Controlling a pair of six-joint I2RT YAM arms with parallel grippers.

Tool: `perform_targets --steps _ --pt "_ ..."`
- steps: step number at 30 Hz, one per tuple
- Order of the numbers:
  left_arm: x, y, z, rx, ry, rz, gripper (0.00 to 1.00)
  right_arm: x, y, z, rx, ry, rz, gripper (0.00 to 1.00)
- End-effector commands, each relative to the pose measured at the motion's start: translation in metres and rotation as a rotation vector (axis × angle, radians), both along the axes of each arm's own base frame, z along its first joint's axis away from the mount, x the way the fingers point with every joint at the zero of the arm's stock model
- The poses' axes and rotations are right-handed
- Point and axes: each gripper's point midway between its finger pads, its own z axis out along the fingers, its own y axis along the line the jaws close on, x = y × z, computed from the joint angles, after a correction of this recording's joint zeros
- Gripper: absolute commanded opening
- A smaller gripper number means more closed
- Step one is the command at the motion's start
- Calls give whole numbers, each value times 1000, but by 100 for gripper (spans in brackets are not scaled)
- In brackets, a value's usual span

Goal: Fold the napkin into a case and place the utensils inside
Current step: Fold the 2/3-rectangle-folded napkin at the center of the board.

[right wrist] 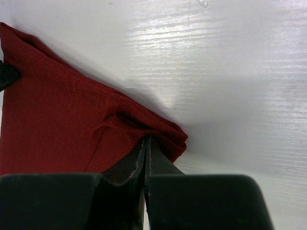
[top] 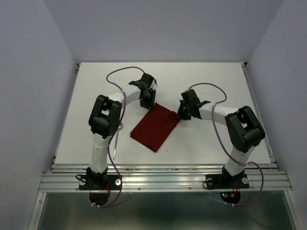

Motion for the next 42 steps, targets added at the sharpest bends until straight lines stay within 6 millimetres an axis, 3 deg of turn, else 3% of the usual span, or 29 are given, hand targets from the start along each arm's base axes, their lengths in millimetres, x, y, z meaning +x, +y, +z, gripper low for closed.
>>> perform_targets --steps 1,4,6,14,22,36,42 --pt "-17 -4 -18 55 65 -28 36 -6 -10 -12 -71 46 -18 1" --pt "-17 -14 -11 3 67 -43 8 -3 -9 -10 -66 43 -31 1" --pt "-11 -19 -3 -15 54 -45 0 -2 -9 -9 -65 43 -38 1" --pt "-2 -40 53 -165 -12 -56 0 5 -13 -9 -88 47 -92 1" --pt "-12 -57 96 -306 -47 -98 0 9 -11 -9 -83 47 -107 1" --pt "-27 -60 100 -334 -53 -143 0 10 -11 -9 -79 46 -122 1" --pt "-43 -81 99 -381 -21 -174 0 12 -8 -8 -65 48 -128 1"
